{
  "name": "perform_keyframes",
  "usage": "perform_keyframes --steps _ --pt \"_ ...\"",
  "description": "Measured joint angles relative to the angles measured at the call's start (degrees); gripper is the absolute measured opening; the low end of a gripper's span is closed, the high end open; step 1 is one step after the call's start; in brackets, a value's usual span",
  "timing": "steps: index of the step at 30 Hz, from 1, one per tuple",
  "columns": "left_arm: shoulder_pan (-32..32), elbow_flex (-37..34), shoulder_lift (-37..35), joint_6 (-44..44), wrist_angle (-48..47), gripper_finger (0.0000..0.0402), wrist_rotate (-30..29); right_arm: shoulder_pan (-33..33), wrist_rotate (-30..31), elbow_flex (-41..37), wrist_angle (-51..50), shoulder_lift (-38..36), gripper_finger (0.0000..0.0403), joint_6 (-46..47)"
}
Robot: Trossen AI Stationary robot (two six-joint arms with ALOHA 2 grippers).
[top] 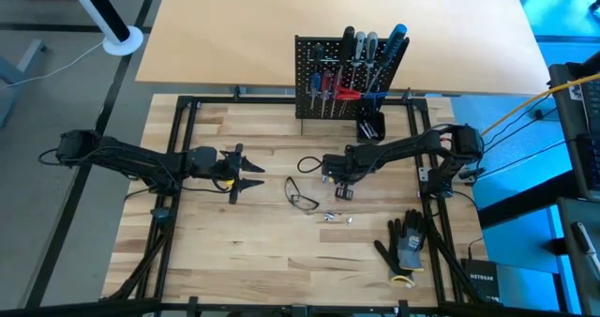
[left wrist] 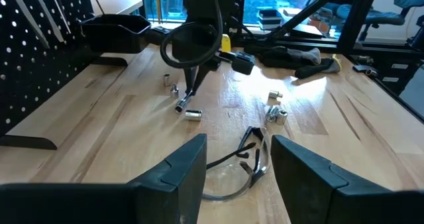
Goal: Hang tools onto peg board
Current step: Put the silver extension bar in the black bin on the peg board
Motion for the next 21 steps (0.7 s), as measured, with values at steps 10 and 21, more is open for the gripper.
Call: perform_keyframes --steps 10,21 --pt "0.0 0.0 0.0 0.0 0.0 0.0159 0.0 0.0 -0.7 -0.2 -0.7 -5.4 0.0008 0.0" --pt "0.0 0.0 0.0 -0.2 -0.3 0.0159 0.0 0.3 -12.0 -0.1 9.1 -5.1 0.0025 5.5"
